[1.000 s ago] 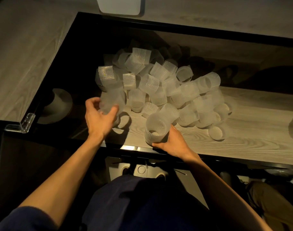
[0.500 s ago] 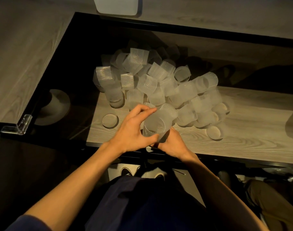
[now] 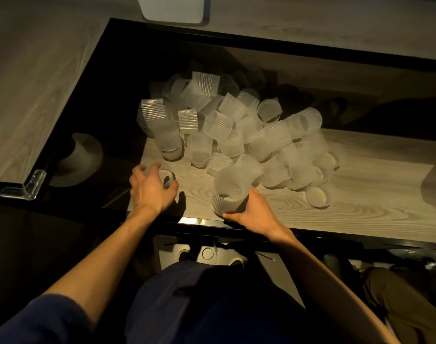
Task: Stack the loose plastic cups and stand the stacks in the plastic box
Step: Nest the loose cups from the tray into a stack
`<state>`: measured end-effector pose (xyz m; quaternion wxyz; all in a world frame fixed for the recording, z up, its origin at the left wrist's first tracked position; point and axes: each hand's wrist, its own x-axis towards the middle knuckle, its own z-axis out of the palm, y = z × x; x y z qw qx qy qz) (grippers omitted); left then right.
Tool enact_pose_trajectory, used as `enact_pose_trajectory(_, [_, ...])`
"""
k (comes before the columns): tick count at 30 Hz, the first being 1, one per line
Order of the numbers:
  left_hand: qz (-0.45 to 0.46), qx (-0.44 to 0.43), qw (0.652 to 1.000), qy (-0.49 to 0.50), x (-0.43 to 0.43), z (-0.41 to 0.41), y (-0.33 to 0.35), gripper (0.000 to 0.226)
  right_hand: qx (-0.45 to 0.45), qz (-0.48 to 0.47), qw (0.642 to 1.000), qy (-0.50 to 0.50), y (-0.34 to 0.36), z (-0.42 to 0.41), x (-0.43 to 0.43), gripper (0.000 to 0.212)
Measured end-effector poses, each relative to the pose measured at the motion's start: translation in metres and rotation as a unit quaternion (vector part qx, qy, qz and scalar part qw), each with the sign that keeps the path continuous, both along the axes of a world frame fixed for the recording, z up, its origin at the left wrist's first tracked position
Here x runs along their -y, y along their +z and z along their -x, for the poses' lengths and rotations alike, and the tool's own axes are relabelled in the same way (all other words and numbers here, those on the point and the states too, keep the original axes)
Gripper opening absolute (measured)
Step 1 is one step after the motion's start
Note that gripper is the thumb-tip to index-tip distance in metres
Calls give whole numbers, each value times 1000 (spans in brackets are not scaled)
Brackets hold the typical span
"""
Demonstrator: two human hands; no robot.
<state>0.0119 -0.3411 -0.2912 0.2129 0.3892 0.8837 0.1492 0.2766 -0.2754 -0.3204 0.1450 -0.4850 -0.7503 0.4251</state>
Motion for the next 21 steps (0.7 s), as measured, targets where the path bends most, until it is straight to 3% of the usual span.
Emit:
enact_pose_trajectory(3, [97, -17, 995, -7, 6, 13, -23, 58, 3, 0, 1000, 3, 0, 0, 1, 86])
enact_pose_trajectory(5, [101, -5, 995, -9, 9, 20, -32, 43, 2, 0, 1000, 6, 0, 1, 1, 86])
enact_pose_trajectory(11, [-77, 33, 996, 4, 17, 13, -24, 13, 6, -2, 1000, 5, -3, 0, -1, 88])
enact_pose_trajectory(13, [-178, 69, 981, 14, 12, 3, -6, 21, 6, -3, 1000, 5, -3, 0, -1, 87])
enact_pose_trajectory(16, [-329, 159, 930, 27, 0, -22, 32, 41, 3, -6, 1000, 7, -2, 0, -1, 85])
enact_pose_trajectory(18, [-392, 188, 900, -32, -7, -39, 53, 56, 2, -7, 1000, 7, -2, 1, -1, 86])
enact_pose_trajectory(21, [-421, 127, 878, -186, -13, -53, 66, 70, 0, -1, 1000, 8, -5, 2, -1, 88])
